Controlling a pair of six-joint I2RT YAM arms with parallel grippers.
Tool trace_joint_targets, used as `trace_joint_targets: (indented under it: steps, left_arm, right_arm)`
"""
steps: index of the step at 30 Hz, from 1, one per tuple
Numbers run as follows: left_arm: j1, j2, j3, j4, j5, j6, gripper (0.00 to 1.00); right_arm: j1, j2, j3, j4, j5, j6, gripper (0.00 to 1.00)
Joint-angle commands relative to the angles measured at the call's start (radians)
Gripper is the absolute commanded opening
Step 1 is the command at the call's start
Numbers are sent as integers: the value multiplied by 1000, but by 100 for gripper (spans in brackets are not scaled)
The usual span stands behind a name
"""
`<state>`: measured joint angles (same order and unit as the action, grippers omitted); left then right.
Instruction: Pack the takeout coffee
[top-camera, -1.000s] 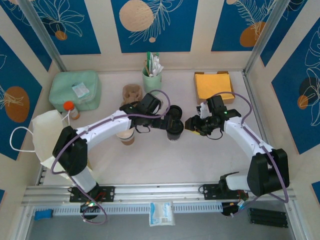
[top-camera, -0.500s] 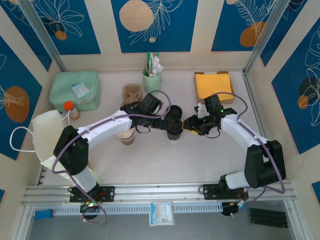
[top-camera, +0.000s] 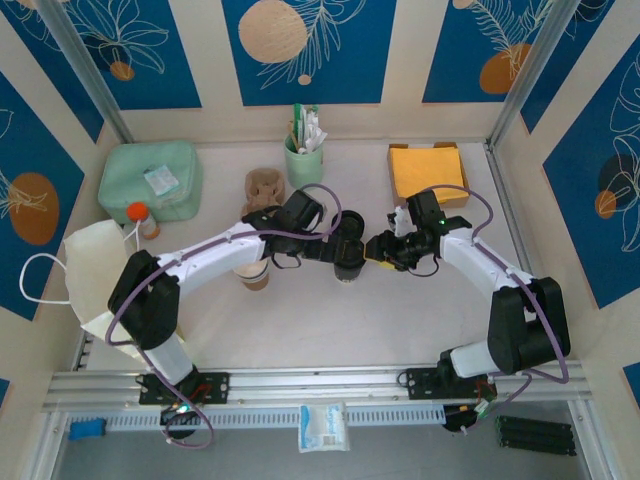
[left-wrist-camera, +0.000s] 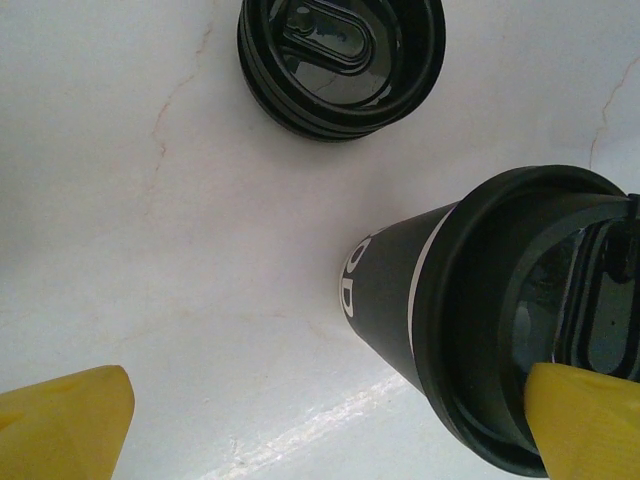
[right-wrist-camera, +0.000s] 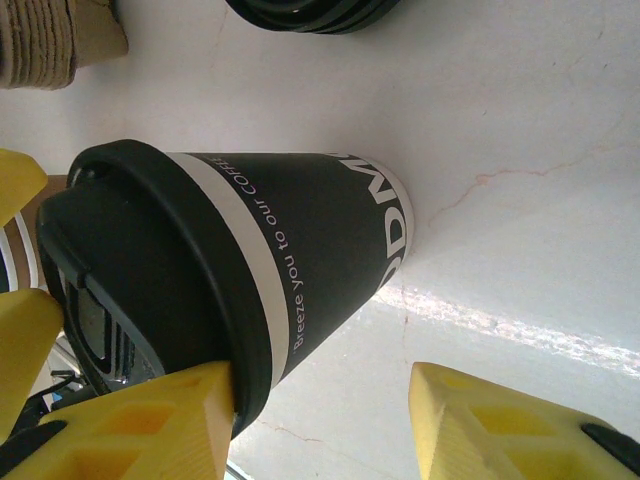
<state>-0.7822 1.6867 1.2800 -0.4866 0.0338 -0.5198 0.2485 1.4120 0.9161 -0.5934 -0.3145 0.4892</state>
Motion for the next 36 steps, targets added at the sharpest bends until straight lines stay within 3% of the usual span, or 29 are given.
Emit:
trace_joint_targets:
  steps: [1,10,26,36]
  left_arm:
    - [-10,14,-27,-5,9,-12,99]
    - [-25,18,-91,37,15,-44,99]
    - [-26,18,52,-10,30,-22,99]
    - [-26,18,87,-10,46,-22,99]
  right_arm:
    - [7,13,-27,-28,37,-15,49]
    - [22,56,-93,10,64,5,49]
    - [29,12,107,-92,46,-15,55]
    - [22,-8,102,-102,71,-14,58]
